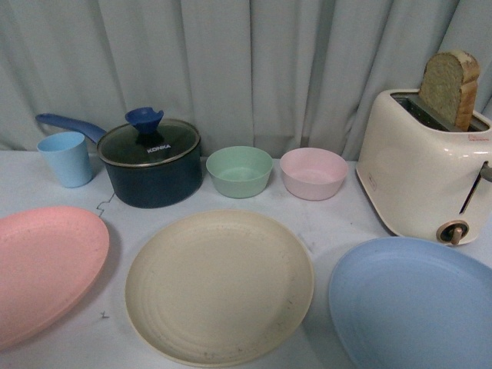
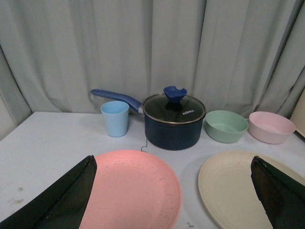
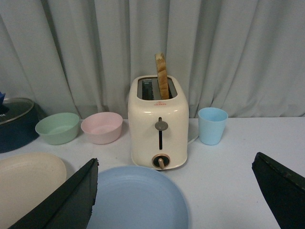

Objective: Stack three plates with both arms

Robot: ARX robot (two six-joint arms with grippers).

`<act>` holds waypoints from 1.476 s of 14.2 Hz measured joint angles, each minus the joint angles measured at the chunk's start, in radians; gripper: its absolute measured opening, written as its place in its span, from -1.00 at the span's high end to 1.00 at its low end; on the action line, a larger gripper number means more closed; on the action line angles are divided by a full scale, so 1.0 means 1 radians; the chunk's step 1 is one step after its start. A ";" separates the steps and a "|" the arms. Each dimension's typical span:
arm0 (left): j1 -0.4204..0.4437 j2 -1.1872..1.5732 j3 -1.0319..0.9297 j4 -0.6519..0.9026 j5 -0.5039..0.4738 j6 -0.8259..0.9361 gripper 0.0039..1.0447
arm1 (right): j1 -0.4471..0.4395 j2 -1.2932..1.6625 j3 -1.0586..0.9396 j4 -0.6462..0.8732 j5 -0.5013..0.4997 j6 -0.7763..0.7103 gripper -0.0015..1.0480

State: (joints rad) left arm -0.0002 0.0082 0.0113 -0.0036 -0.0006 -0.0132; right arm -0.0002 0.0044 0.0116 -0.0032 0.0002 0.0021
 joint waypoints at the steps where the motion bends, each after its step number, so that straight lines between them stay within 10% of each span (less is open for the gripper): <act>1: 0.000 0.000 0.000 0.000 0.000 0.000 -0.88 | 0.000 0.000 0.000 0.000 0.000 0.000 -0.87; 15: 0.000 0.000 0.000 0.000 0.000 0.000 -0.88 | 0.000 0.000 0.000 0.000 0.000 0.000 -0.87; 18: -0.079 0.292 0.191 -0.358 -0.211 -0.176 -0.88 | 0.000 0.000 0.000 0.001 -0.002 0.000 -0.87; 21: 0.044 0.549 0.260 -0.073 -0.087 -0.213 -0.88 | 0.000 0.000 0.000 0.000 0.000 0.000 -0.87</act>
State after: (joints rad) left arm 0.0441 0.5571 0.2710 -0.0769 -0.0879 -0.2264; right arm -0.0002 0.0044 0.0116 -0.0032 0.0002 0.0017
